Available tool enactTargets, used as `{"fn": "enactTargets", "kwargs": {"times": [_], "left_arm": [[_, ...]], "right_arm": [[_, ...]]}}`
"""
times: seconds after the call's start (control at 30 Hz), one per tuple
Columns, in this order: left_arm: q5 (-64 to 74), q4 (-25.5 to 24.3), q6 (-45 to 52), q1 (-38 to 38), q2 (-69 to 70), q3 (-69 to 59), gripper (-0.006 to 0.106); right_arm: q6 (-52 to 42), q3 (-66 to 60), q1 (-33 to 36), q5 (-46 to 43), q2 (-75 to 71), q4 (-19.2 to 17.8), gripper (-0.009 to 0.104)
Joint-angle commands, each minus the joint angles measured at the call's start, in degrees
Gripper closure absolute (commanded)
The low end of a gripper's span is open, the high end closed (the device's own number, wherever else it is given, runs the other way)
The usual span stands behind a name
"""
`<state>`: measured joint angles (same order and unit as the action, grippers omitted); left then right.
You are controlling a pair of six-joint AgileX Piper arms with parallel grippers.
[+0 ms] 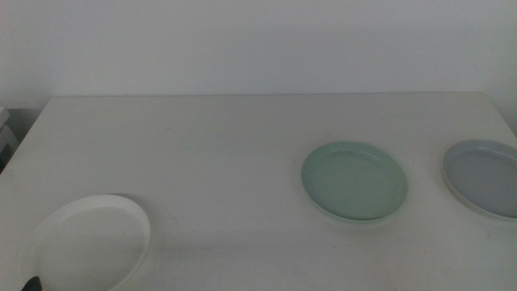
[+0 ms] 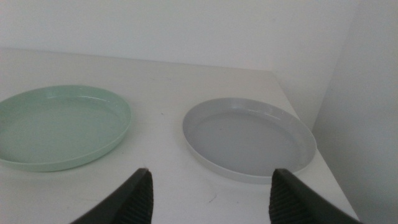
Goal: Stack the three bowls on top of each other.
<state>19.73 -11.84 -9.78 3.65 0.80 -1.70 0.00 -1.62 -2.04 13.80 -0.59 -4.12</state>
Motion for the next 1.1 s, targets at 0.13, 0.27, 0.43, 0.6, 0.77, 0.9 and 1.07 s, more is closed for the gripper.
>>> {"fn": "enactTargets", "kwargs": {"times": [0.13, 0.27, 0.43, 0.6, 0.77, 0.9, 1.07], "left_arm": [[-4.1, -0.1, -0.6, 0.0, 0.8, 0.3, 0.012], [-4.1, -0.1, -0.6, 0.0, 0.8, 0.3, 0.012], [-4.1, -0.1, -0.6, 0.0, 0.8, 0.3, 0.012], [-4.1, -0.1, -0.6, 0.0, 0.8, 0.3, 0.012], [-4.1, -0.1, -0.6, 0.0, 0.8, 0.3, 0.012], [-4.1, -0.1, -0.6, 0.0, 0.8, 0.3, 0.012], [-4.1, -0.1, -0.6, 0.0, 0.8, 0.3, 0.012]], "right_arm": [[-0.4, 0.4, 0.1, -4.4, -1.5, 0.4, 0.047], [-0.4, 4.3, 0.1, -0.5, -0.6, 1.2, 0.047], [-0.4, 15.2, 0.1, 10.8, 5.3, 1.6, 0.047], [0.0, 29.0, 0.1, 17.8, 15.7, 2.6, 0.047], [0.0, 40.4, 0.1, 24.0, 28.5, 6.7, 0.047], [1.0, 49.7, 0.1, 29.3, 38.8, 9.3, 0.047], [1.0, 60.9, 0.1, 35.3, 51.7, 9.8, 0.047]]}}
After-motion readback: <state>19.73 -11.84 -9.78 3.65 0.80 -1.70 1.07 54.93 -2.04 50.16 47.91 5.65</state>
